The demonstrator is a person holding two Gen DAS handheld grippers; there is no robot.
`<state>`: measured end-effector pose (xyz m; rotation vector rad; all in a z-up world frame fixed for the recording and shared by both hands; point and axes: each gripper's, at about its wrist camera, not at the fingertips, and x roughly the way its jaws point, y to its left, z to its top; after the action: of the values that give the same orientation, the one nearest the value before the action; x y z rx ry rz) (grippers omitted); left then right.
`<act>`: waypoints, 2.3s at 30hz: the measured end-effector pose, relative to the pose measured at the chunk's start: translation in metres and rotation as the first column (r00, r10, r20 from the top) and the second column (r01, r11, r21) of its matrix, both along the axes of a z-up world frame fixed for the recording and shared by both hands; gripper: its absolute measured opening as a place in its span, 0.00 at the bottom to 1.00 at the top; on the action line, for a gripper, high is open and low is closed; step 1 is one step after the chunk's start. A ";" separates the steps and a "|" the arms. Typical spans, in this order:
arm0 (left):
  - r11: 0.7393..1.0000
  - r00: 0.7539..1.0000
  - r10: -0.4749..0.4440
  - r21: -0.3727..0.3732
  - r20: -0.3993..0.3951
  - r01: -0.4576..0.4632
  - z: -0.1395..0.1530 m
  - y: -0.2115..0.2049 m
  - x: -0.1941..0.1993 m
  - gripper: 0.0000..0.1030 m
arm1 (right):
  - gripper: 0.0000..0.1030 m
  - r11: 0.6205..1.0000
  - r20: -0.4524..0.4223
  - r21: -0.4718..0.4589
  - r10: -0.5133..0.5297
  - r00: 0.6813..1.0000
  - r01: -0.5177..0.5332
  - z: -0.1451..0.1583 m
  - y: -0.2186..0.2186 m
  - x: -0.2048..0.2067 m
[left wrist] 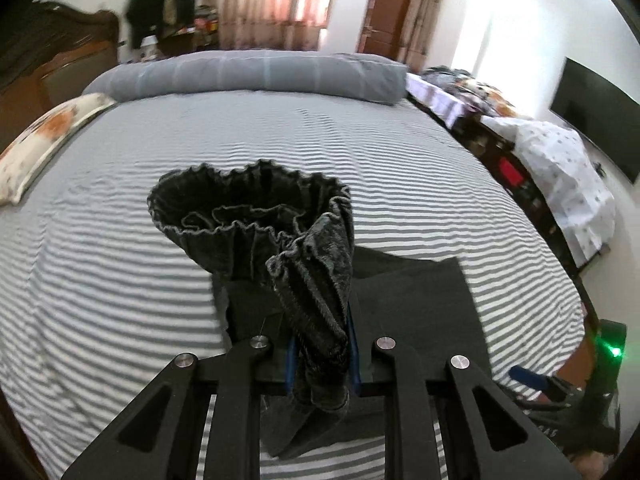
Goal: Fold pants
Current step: 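Grasp the elastic cuff end of the jeans with the left tool and lift it, then fold the held cuff end over the jeans and open the left tool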
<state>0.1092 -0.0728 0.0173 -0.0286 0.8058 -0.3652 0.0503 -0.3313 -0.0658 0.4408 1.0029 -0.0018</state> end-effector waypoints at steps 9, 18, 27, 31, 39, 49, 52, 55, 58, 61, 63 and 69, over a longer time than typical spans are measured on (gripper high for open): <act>0.987 0.987 -0.157 0.015 -0.045 0.158 -0.018 -0.117 0.010 0.19 | 0.85 0.994 -0.017 0.056 -0.098 0.995 0.099 -0.020 -0.048 -0.006; 0.962 0.966 -0.241 0.107 -0.093 0.251 -0.064 -0.200 0.005 0.19 | 0.85 0.980 -0.060 0.093 -0.169 0.984 0.174 -0.046 -0.088 -0.009; 0.948 0.939 -0.284 0.089 -0.195 0.305 -0.095 -0.218 0.010 0.30 | 0.85 0.974 -0.073 0.107 -0.194 0.978 0.201 -0.057 -0.102 -0.010; 0.939 0.920 -0.334 0.009 -0.206 0.343 -0.081 -0.207 0.005 0.42 | 0.85 0.973 -0.063 0.100 -0.202 0.977 0.208 -0.052 -0.103 -0.012; 0.959 0.942 -0.282 -0.088 -0.183 0.270 -0.047 -0.112 -0.008 0.53 | 0.85 0.979 -0.004 0.087 -0.185 0.983 0.185 -0.027 -0.089 -0.015; 0.998 0.969 -0.036 0.039 -0.244 0.047 -0.075 0.003 -0.007 0.55 | 0.57 0.994 0.056 0.086 -0.070 0.996 0.065 -0.009 -0.049 0.036; 0.999 0.964 0.001 0.038 -0.266 0.010 -0.087 0.019 -0.007 0.55 | 0.55 0.994 0.036 0.078 -0.074 0.997 0.071 -0.013 -0.042 0.053; 1.000 0.958 0.015 0.029 -0.287 -0.007 -0.096 0.025 -0.007 0.55 | 0.54 0.993 0.008 0.076 -0.092 0.996 0.091 -0.022 -0.043 0.071; 0.999 0.951 0.028 0.028 -0.309 -0.021 -0.104 0.029 -0.004 0.55 | 0.54 0.989 -0.026 0.080 -0.124 0.992 0.125 -0.034 -0.046 0.079; 0.999 0.946 0.036 0.022 -0.321 -0.031 -0.109 0.034 -0.003 0.55 | 0.53 0.983 -0.053 0.102 -0.149 0.987 0.154 -0.044 -0.052 0.083; 0.999 0.943 0.041 0.018 -0.330 -0.037 -0.111 0.036 -0.001 0.55 | 0.49 0.983 -0.050 0.098 -0.152 0.987 0.156 -0.043 -0.051 0.083; 0.999 0.936 0.053 0.009 -0.347 -0.053 -0.119 0.041 0.000 0.55 | 0.23 0.975 -0.019 0.129 -0.182 0.983 0.183 -0.037 -0.059 0.071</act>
<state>0.1095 -0.0316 -0.1017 -0.1178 1.1529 -0.3131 0.1217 -0.3898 -0.1029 0.6519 0.9703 -0.1034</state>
